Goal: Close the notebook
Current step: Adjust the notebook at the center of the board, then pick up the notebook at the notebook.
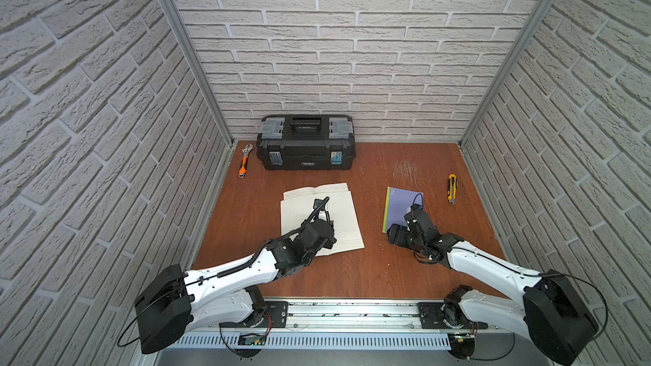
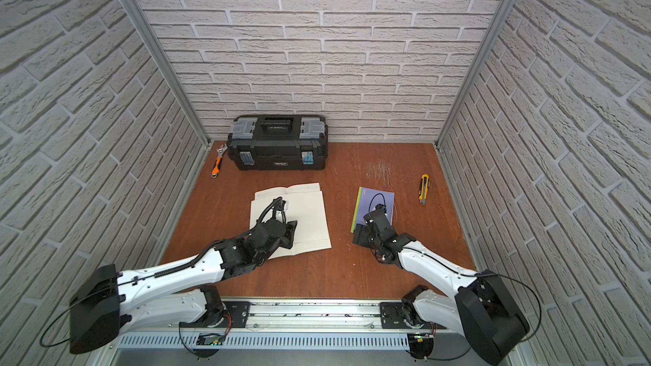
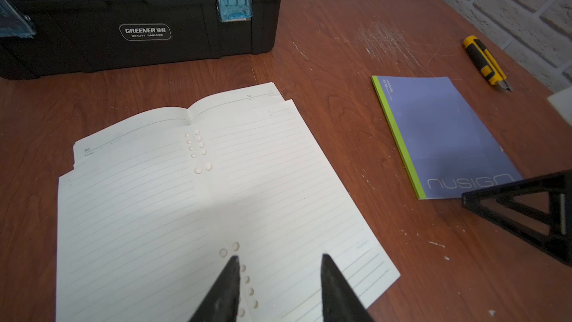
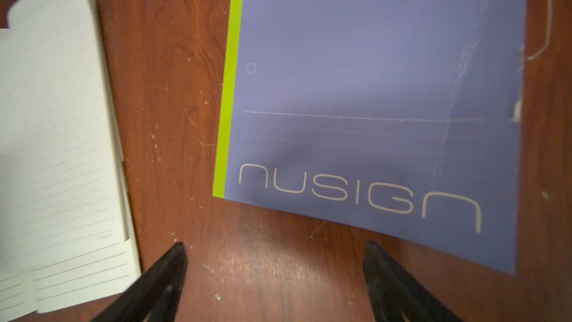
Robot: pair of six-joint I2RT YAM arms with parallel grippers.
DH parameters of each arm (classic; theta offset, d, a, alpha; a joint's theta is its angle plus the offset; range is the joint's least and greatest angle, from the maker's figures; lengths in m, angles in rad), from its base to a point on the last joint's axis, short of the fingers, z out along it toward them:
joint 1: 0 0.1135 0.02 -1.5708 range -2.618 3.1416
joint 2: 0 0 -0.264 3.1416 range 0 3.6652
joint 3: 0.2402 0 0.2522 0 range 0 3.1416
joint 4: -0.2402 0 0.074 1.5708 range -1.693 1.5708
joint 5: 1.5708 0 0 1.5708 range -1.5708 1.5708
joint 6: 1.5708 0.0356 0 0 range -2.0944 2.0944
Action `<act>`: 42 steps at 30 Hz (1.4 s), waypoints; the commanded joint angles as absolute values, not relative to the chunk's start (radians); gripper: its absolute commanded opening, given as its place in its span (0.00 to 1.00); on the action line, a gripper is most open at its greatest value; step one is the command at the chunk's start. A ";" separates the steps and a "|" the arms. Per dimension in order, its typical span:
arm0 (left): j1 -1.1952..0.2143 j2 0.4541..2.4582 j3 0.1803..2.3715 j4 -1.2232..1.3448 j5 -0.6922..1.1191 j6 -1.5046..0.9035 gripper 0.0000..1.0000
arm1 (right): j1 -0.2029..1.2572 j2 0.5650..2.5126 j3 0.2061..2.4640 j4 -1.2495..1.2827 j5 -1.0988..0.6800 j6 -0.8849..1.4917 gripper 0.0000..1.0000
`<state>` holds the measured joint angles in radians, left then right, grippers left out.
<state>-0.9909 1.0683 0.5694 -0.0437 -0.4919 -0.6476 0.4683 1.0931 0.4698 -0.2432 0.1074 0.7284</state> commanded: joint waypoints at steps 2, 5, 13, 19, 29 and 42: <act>-0.967 0.996 0.552 -0.058 -0.466 -0.696 0.43 | 0.473 0.973 0.511 -0.328 0.087 0.689 0.89; -0.957 0.959 0.519 -0.051 -0.445 -0.752 0.43 | 0.480 0.940 0.514 -0.339 0.033 0.695 0.88; -0.886 0.875 0.362 -0.018 -0.336 -1.156 0.39 | 0.631 1.023 0.578 -0.217 -0.004 0.721 0.87; -0.890 0.730 0.219 0.030 -0.327 -1.365 0.36 | 0.734 1.181 0.622 -0.019 -0.039 0.766 0.87; -0.893 0.540 0.206 -0.168 -0.370 -1.444 0.41 | 0.766 1.472 0.789 0.130 -0.106 0.718 0.87; -0.894 0.594 0.146 -0.103 -0.335 -1.582 0.40 | 0.766 1.668 0.851 0.228 -0.167 0.747 0.88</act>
